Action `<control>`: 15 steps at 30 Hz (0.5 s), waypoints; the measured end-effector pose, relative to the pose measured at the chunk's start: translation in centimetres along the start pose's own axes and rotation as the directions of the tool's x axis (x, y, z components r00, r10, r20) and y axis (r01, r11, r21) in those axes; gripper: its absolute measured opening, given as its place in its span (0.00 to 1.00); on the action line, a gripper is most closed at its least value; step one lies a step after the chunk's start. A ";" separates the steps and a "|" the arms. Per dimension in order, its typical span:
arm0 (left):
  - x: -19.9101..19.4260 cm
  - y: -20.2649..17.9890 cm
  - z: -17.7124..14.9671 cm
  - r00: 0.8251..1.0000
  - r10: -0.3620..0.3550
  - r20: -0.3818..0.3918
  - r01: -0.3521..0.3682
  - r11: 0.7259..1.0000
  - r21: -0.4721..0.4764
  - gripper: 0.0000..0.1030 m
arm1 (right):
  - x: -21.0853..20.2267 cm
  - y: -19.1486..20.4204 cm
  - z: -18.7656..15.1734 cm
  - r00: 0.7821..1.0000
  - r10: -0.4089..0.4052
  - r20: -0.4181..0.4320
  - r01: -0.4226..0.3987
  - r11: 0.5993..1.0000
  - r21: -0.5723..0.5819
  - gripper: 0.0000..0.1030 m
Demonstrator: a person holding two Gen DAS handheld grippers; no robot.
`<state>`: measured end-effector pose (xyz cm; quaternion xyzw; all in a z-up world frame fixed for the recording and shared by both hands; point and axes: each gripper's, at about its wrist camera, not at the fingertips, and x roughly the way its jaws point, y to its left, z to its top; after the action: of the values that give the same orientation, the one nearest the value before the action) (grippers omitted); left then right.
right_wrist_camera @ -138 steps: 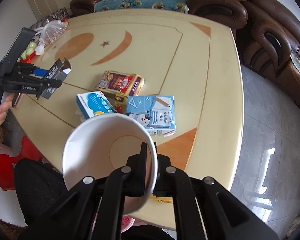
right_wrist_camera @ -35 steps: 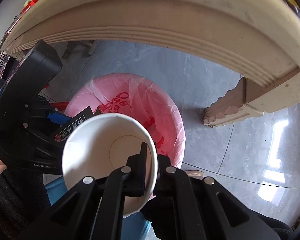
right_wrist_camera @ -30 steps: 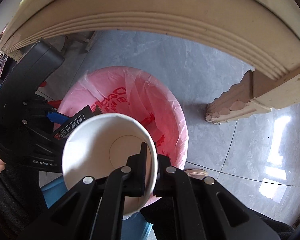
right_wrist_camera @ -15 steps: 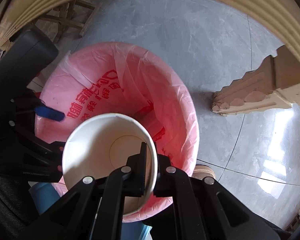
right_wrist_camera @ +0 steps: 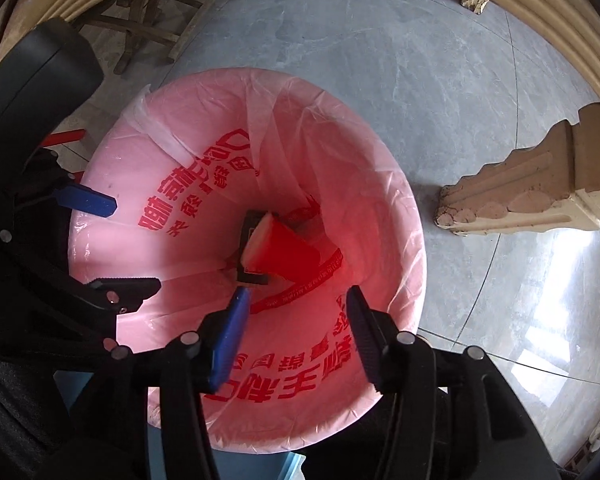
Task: Collect trash
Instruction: 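Open the left tool dropping the black box while the right tool drops the red cup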
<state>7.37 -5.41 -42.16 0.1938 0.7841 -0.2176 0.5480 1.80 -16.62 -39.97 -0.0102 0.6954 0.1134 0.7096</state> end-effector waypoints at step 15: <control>-0.4 -0.7 -0.4 1.000 0.011 0.012 -0.011 1.000 0.015 0.73 | -0.5 0.3 -0.1 1.000 0.016 -0.005 -0.016 1.000 -0.009 0.50</control>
<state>6.83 -5.80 -41.62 0.2010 0.7781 -0.2215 0.5523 1.64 -16.43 -39.40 -0.0080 0.6968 0.1221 0.7067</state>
